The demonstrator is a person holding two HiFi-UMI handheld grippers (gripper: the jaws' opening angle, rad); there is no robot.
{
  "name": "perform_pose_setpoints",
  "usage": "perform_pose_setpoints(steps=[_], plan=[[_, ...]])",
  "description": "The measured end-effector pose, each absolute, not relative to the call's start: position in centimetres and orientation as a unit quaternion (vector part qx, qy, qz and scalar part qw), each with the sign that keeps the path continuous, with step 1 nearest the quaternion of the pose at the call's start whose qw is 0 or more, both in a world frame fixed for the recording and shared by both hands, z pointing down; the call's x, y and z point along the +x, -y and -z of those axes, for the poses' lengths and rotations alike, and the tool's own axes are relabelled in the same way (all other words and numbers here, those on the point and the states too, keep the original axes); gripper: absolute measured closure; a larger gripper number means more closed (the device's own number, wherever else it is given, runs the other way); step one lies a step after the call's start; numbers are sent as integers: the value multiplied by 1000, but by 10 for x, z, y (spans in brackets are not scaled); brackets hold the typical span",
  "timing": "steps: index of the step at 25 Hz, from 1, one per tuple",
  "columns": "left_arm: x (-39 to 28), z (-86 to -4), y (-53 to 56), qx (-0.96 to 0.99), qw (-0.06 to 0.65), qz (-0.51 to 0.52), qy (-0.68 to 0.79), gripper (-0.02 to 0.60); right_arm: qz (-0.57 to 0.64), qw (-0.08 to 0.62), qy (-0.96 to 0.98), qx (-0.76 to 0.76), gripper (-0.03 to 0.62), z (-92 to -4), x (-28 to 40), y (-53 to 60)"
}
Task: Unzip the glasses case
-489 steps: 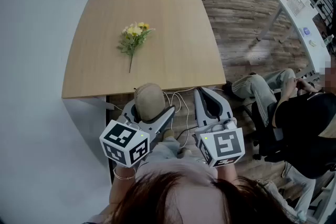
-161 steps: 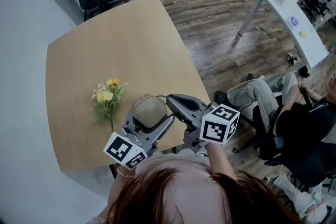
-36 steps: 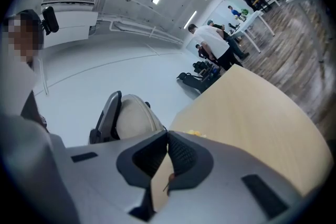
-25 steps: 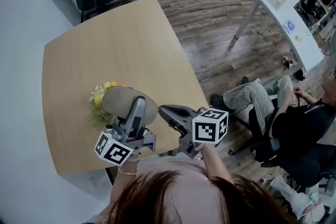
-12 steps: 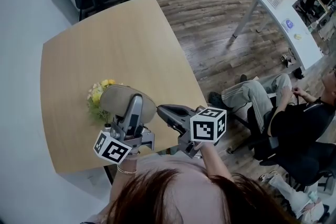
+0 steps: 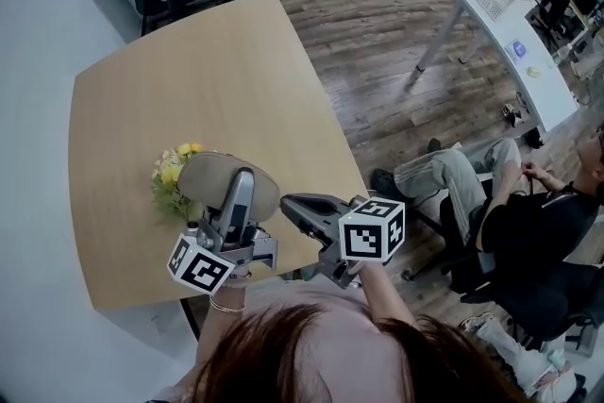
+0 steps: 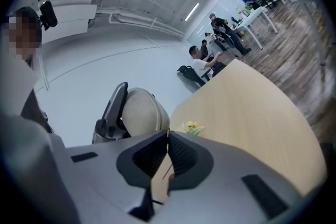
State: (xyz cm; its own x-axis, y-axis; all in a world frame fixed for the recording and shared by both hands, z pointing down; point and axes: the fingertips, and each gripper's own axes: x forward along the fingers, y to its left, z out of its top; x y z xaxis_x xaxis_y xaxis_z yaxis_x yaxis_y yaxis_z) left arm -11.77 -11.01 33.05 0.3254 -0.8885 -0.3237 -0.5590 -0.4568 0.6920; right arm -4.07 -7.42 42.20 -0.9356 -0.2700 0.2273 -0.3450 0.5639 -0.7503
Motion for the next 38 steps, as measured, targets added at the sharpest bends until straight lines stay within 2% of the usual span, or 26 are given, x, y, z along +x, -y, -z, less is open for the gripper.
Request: perform_pose_setpoints(steps=[16,38], plan=[[-120,-338,114,757,243,367,482,282,-429,69,888,152,576,-428,-40,74],[-166,-350,102,734,259,385,496,282,-446,76,882,135,576,-437,-84,53]])
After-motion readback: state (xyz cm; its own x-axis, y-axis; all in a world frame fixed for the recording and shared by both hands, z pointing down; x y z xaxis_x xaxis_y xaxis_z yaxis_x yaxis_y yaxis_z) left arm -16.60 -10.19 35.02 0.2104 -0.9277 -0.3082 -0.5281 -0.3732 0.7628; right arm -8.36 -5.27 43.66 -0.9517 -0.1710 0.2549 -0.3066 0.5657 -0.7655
